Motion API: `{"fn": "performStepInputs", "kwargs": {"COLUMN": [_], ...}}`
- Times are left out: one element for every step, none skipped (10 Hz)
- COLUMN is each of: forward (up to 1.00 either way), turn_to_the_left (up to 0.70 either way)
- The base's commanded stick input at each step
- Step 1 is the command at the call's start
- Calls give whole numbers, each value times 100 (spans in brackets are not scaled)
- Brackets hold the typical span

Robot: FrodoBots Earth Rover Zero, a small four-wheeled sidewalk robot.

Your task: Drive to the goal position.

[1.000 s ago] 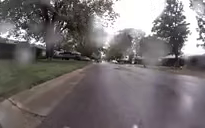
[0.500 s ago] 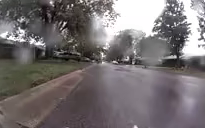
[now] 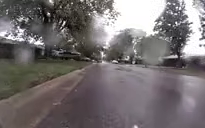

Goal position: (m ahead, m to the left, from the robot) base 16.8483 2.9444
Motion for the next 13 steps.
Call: {"fn": "performStepInputs", "kwargs": {"forward": [50,50,50,50,50,50,50,50,50,50,50,50,50], "turn_to_the_left": [-1,-1,-1,-1,-1,-1,-1,-1,-1,-1,-1,-1,-1]}}
